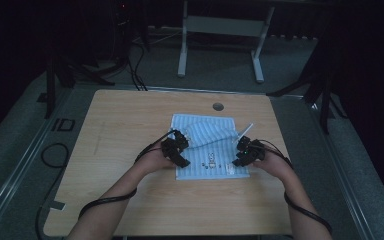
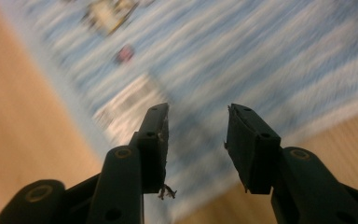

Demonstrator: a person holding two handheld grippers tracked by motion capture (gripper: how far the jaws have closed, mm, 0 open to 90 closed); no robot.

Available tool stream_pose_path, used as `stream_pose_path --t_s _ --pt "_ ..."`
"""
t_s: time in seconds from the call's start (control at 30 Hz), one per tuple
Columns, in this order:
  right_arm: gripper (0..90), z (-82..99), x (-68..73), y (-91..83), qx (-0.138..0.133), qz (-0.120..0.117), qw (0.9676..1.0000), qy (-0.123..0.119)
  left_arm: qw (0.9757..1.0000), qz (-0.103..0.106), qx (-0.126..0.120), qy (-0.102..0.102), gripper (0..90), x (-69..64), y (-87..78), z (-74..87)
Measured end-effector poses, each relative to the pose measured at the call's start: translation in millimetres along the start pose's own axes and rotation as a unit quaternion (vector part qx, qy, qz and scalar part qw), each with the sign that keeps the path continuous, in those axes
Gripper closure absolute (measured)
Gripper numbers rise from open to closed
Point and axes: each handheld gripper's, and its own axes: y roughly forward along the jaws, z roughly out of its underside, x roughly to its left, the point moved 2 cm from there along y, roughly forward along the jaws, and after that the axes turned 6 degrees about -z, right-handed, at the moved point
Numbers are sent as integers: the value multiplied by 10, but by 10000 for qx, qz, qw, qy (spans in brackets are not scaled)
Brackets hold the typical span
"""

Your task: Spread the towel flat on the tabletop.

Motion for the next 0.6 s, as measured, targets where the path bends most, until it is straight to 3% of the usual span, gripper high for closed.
stream_pose_path --t_s 0.03,0.07,0.13,0.23,0.3,0.5,0.6 --pt "576 0 0 0 0 0 10000 0 10000 0 0 0 400 0 0 0" --pt "575 30 30 -26 25 26 10000 -54 9999 53 -42 126 400 -91 -71 51" --pt "559 141 142 -92 148 32 9997 -212 9998 114 -42 167 400 -177 -100 88" --pt "539 260 262 -105 250 44 9988 -413 9990 167 14 404 396 -320 -87 124" --pt "538 303 289 -84 342 27 9984 -453 9988 204 55 443 389 -375 -56 127" --pt "558 371 284 12 539 -40 9976 -432 9985 231 181 452 389 -415 102 132" --pt "574 369 277 33 599 -19 9973 -422 9990 199 120 375 392 -402 115 116"
